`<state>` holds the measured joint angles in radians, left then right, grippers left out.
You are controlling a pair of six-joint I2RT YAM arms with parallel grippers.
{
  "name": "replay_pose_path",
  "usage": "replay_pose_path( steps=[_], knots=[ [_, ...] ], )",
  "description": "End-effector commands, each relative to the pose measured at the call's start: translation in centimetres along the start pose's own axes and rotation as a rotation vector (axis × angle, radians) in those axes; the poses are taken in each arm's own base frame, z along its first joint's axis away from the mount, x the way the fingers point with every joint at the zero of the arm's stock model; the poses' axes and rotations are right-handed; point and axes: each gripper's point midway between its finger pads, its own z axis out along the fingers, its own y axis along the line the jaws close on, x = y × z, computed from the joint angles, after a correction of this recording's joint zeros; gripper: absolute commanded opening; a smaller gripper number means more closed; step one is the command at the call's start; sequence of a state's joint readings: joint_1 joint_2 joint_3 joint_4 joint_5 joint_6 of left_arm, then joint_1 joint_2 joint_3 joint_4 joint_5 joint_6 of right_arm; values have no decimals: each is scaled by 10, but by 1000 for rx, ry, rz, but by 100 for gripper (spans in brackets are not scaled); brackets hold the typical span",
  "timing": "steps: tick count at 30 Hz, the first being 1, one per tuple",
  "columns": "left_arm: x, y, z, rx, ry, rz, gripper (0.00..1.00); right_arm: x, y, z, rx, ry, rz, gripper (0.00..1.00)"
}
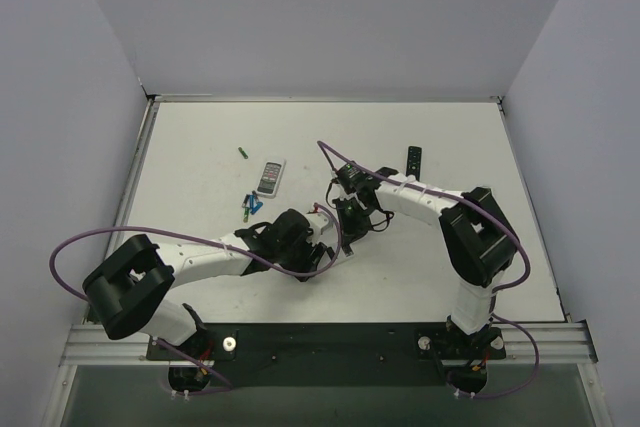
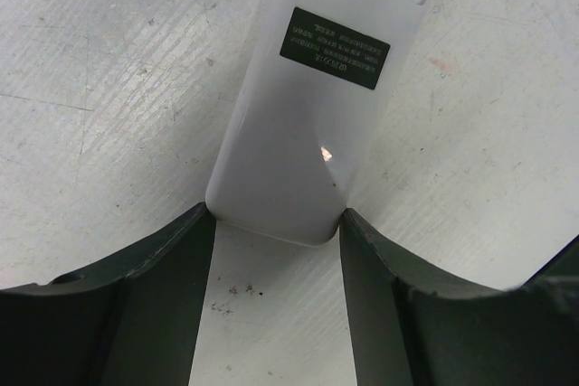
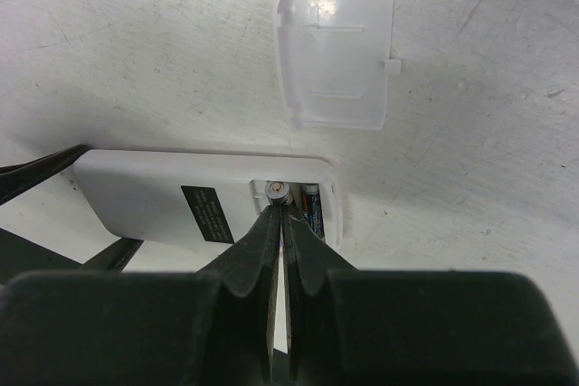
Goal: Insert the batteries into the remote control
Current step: Load the battery into the remote control.
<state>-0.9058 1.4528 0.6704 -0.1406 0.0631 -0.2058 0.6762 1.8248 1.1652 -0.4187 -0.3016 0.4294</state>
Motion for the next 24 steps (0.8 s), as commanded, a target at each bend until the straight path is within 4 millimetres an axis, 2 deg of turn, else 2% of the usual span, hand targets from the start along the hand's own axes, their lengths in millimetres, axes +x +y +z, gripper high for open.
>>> replay_pose_path(
  steps=[1,6,11,16,19,24],
  knots=[
    [-10,-2,0,-11,-18,-34,53,37,-34,12,147,105,-15,0],
    [-8,-3,-1,-6,-12,-39,53,38,-31,9,133,101,-16,0],
    [-7,-4,-1,3,-11,-37,53,11,-14,-15,83,-2,-23,0],
    [-8,-5,-1,7,-12,-35,53,-19,-8,-41,67,-118,-6,1],
    [-7,-5,-1,11,-11,-34,53,-27,-1,-50,34,-143,-7,7],
    [-7,-7,0,18,-6,-30,53,-34,3,-49,20,-147,-7,12]
  ],
)
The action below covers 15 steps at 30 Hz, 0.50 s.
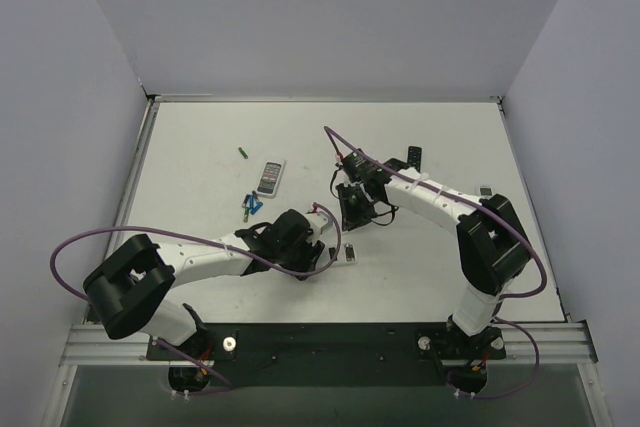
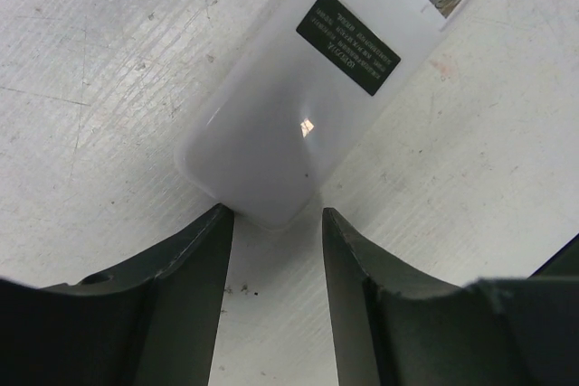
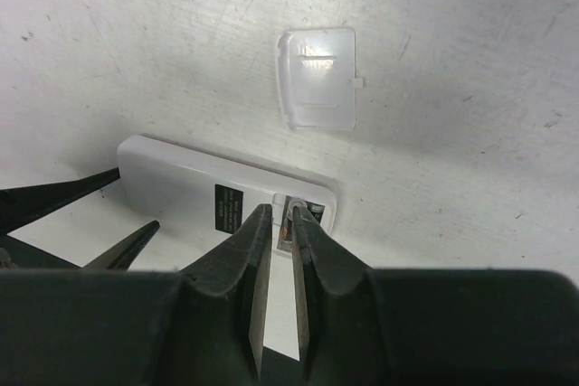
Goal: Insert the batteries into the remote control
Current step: Load the battery into the remote control.
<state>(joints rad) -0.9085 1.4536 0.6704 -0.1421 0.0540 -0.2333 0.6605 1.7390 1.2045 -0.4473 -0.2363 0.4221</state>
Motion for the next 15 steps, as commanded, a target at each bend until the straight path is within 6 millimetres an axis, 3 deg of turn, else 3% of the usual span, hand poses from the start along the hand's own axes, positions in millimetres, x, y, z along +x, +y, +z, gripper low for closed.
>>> replay_pose_path(
  steps=[1,6,15],
  knots=[
    [-7,-6,0,22,-7,-5,53,-11,4,-12,-1,-24,4,13],
    [-8,-6,-1,23,-9,-6,53,-4,-3,-6,22,0,61,17],
    [-7,-7,-1,25,-5,-11,52,27,-18,5,71,71,116,17]
  ],
)
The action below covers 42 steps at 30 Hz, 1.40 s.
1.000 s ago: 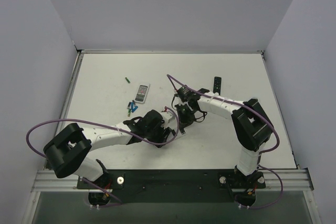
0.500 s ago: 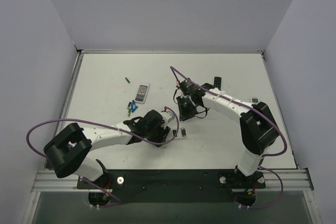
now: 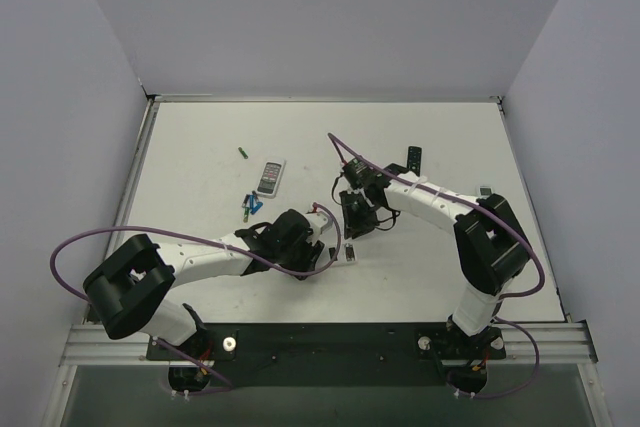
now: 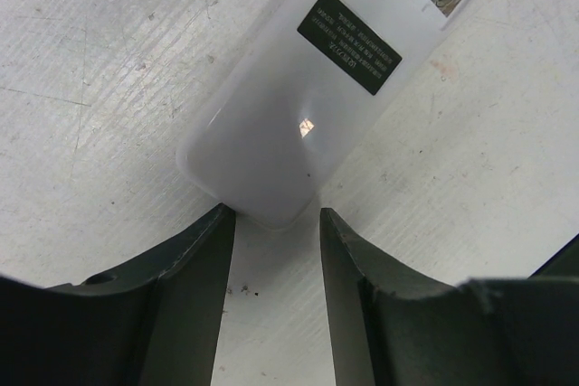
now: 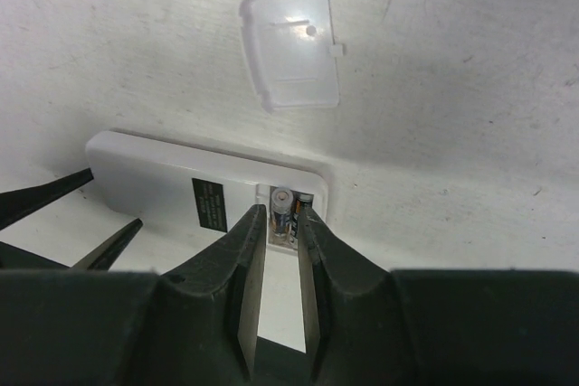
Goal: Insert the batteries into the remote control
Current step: Load the battery into the remote control.
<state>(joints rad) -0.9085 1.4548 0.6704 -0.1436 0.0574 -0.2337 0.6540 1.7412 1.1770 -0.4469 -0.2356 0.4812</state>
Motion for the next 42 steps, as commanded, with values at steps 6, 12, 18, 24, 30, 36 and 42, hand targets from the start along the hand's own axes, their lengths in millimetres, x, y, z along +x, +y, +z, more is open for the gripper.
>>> replay_pose_path(
  steps=[6,12,18,24,30,36,42],
  knots=[
    [-8,-7,-2,25,-9,-10,51,17,-13,5,54,48,47,17],
    [-10,-7,-4,20,-14,-15,58,18,-11,10,40,61,55,17],
    [-22,-9,-14,27,-56,-1,88,13,-9,3,28,31,44,17],
    [-42,-10,-18,40,-92,91,89,10,-10,-5,20,-5,32,17],
    [-52,-7,-15,72,-65,210,90,10,-14,-11,14,-29,38,17],
    [-54,-3,-11,84,-3,294,90,11,-17,-15,12,-43,48,17],
    [-46,-1,-1,107,66,344,90,10,-16,-15,4,-51,47,17]
  ],
)
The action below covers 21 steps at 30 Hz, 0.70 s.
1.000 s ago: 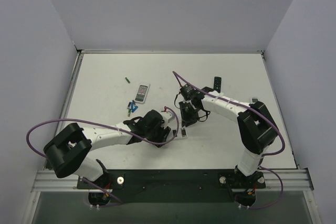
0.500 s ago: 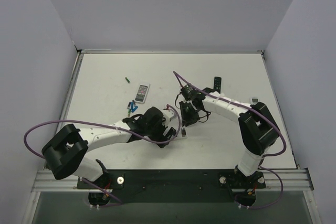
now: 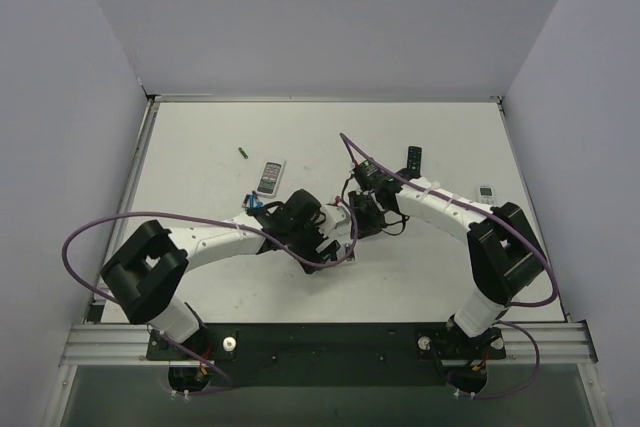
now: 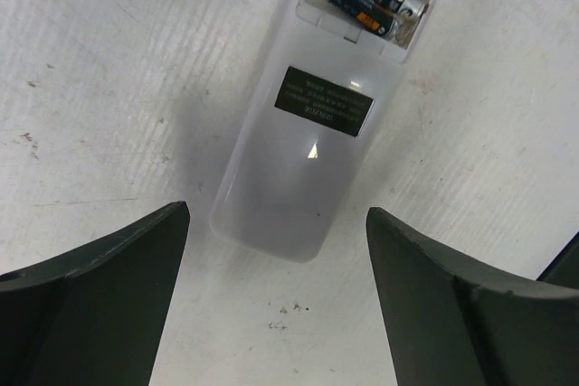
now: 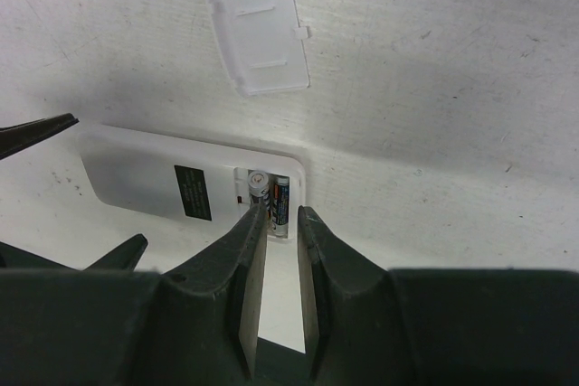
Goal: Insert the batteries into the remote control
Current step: Load the battery into the remote control.
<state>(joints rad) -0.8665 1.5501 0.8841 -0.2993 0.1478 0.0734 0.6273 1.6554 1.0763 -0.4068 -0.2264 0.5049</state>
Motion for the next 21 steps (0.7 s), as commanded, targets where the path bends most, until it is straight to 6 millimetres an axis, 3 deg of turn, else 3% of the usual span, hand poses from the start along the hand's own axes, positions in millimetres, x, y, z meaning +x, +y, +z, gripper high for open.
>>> replay_pose_path(
  steps=[1,10,21],
  knots=[
    [-4,-2,1,51,41,78,90,1,0,-9,-5,-18,1,17],
    [0,-6,6,64,69,102,77,0,3,-5,-13,-7,17,17],
    [3,-15,11,66,101,140,68,-2,7,2,-24,7,56,17]
  ],
)
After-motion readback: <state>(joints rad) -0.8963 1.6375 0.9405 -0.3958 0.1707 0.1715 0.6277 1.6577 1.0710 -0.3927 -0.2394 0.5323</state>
